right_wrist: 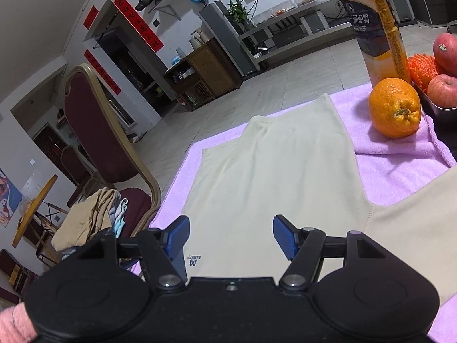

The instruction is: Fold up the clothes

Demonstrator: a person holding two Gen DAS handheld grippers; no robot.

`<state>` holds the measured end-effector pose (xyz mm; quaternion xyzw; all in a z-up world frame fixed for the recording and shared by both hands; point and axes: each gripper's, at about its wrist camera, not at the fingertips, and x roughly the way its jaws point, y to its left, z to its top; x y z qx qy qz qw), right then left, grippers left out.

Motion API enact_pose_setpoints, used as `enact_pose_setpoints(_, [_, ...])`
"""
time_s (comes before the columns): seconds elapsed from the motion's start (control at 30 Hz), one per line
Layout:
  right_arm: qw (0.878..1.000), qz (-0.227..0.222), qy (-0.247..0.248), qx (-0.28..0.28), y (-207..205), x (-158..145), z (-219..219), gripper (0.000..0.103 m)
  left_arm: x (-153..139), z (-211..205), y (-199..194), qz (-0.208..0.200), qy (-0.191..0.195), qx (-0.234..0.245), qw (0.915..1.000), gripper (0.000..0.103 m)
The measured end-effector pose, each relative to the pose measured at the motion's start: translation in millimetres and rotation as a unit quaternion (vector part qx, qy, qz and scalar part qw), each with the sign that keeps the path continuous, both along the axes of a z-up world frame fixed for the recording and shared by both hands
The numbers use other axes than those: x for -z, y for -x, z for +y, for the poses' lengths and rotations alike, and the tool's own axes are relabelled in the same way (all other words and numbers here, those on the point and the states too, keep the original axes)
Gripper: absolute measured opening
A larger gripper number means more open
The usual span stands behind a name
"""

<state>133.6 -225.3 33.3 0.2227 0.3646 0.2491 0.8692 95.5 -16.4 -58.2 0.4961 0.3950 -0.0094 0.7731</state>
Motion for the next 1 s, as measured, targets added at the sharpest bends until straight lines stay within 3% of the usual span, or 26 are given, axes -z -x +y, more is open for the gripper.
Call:
enact_pose_setpoints(0.07, [1.000,0.003,0.000,0.001,-1,1,-1,0.063,-2,2,-5,0.013,0.008,-0.009,0.9998,0.009])
enact_pose_setpoints(0.13, [1.000,0.001,-0.001,0.002,0,0,-2,0.063,-26,11,-3,-0.008,0.058,-0.037,0.9976,0.007])
enact_pose_setpoints(0.2, [1.000,-0.007,-0.005,0.005,2,-3,-2,0.063,-56,31,-2,-0.054,0.118,-0.078,0.9885,0.006])
enact_pose_setpoints(0.27, [1.000,-0.016,-0.015,0.010,6,-6,-2,0.063,-97,70,5,-0.120,0.192,-0.126,0.9659,0.006])
enact_pose_setpoints(0.37, [0.997,-0.025,-0.062,0.029,13,-14,-4,0.063,-155,135,21,-0.219,0.282,-0.183,0.9161,0.004])
enact_pose_setpoints(0.47, [0.991,-0.031,-0.126,0.039,21,-25,1,0.063,-199,191,45,-0.309,0.300,-0.209,0.8779,0.004])
enact_pose_setpoints(0.53, [0.987,-0.037,-0.150,0.035,25,-36,15,0.063,-216,220,58,-0.351,0.303,-0.219,0.8584,0.004])
enact_pose_setpoints(0.63, [0.984,-0.041,-0.172,0.019,26,-55,45,0.063,-226,259,71,-0.382,0.324,-0.229,0.8348,0.004])
enact_pose_setpoints(0.8, [0.986,-0.043,-0.158,-0.021,25,-77,108,0.063,-215,304,74,-0.389,0.360,-0.233,0.8154,0.004])
enact_pose_setpoints(1.0, [0.989,-0.036,-0.129,-0.059,22,-79,165,0.063,-206,350,59,-0.373,0.434,-0.254,0.7799,0.004])
